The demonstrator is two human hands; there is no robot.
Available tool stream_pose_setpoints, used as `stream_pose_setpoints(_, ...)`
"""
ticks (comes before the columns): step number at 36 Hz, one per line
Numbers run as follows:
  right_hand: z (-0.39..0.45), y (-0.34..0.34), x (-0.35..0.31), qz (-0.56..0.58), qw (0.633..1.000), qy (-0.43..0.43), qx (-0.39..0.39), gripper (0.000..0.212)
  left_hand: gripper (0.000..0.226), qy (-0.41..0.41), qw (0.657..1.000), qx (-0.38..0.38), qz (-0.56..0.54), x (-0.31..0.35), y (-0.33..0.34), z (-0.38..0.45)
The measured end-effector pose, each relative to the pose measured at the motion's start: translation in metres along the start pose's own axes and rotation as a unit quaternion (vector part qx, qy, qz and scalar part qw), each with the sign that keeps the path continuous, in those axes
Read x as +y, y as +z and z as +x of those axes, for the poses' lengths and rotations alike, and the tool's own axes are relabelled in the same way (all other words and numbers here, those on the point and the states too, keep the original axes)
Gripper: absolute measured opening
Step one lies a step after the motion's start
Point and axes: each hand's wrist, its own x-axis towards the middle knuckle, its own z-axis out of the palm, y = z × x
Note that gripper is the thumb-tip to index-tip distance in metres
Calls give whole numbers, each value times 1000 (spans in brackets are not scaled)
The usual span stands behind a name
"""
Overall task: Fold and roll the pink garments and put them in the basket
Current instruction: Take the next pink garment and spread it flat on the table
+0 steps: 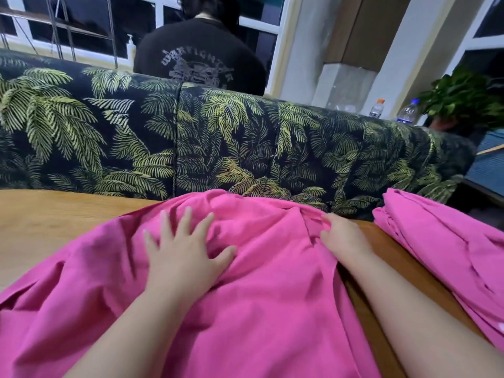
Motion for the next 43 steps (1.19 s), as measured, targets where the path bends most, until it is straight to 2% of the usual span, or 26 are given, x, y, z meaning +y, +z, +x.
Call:
stream_pose_setpoints(3, 4, 10, -10, -20, 996, -90, 16, 58, 107, 110, 994, -24, -11, 16, 6, -6)
stream_pose_setpoints(6, 16, 21, -18, -27, 992, -122, -12, 43, 129, 183, 978, -92, 31, 21, 14, -11)
stream_pose_setpoints(8, 26, 24, -23, -58, 989, -135, -21, 35, 130, 192, 975, -105, 39, 19, 16, -10)
stream_pose_setpoints(12, 36, 22, -29, -83, 983, -160, -17, 30, 106, 193, 975, -106, 33, 20, 12, -11)
stream_pose_setpoints(15, 47, 19, -29, -59, 986, -158, -7, 32, 127, 197, 974, -103, 39, 20, 13, -11)
stream_pose_setpoints(17, 57, 14, -28, -6, 992, -126, 8, 25, 132, 194, 976, -95, 39, 19, 14, -11)
stream_pose_setpoints(19, 60, 7, -22, 87, 990, -91, 70, 19, 131, 191, 977, -93, 32, 18, 15, -10)
stream_pose_setpoints(20, 60, 3, -19, 124, 981, -85, 120, 24, 131, 191, 977, -93, 30, 18, 15, -10)
stream_pose_setpoints(22, 56, -7, -11, 141, 968, -63, 199, 35, 131, 190, 977, -90, 27, 18, 16, -9)
stream_pose_setpoints(24, 55, -12, -5, 139, 960, -38, 239, 40, 131, 190, 977, -90, 32, 19, 15, -9)
stream_pose_setpoints(27, 60, -9, 11, 137, 971, 11, 197, 37, 131, 192, 976, -98, 43, 22, 14, -12)
stream_pose_setpoints(30, 58, -1, 25, 68, 992, 43, 98, 42, 111, 200, 974, -106, 30, 25, 13, -15)
stream_pose_setpoints(33, 55, 1, 29, 42, 996, 21, 71, 45, 124, 206, 972, -105, 35, 25, 14, -15)
stream_pose_setpoints(37, 50, 0, 33, 29, 997, -27, 62, 22, 124, 205, 973, -102, 28, 24, 14, -15)
stream_pose_setpoints(43, 48, 2, 50, 48, 991, -114, 59, 37, 125, 204, 973, -101, 29, 25, 14, -15)
